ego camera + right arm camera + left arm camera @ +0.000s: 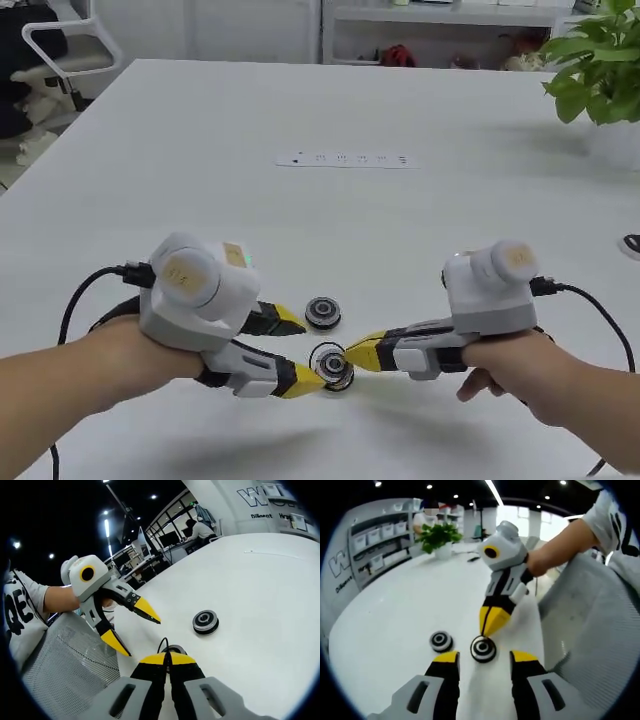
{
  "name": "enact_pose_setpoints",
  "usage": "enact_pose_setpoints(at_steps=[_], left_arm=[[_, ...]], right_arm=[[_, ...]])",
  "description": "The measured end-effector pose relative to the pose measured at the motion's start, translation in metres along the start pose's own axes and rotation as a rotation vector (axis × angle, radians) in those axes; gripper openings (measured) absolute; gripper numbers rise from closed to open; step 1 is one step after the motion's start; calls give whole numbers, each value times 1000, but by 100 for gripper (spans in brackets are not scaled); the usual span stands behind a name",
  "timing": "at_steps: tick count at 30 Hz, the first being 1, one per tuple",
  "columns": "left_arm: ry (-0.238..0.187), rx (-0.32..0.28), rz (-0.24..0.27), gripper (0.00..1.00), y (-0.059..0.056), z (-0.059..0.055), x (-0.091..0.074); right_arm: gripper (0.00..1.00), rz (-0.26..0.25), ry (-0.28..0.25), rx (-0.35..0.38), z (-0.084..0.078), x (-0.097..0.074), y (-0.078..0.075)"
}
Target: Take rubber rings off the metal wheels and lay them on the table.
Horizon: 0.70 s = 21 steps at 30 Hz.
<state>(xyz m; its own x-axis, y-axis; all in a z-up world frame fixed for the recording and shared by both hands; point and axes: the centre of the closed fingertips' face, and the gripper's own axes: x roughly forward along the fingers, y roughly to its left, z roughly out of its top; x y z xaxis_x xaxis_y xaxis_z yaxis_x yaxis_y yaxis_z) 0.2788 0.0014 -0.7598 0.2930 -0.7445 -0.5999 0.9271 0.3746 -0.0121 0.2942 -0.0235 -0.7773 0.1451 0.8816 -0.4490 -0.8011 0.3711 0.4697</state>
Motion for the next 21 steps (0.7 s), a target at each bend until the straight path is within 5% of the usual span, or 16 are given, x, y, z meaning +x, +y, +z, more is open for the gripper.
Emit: enact_pose_setpoints(at_steps=[21], left_arm=[[-5, -36, 21, 52, 2, -18, -33]], right_arm=[[0, 33, 6, -24, 11, 3, 14]])
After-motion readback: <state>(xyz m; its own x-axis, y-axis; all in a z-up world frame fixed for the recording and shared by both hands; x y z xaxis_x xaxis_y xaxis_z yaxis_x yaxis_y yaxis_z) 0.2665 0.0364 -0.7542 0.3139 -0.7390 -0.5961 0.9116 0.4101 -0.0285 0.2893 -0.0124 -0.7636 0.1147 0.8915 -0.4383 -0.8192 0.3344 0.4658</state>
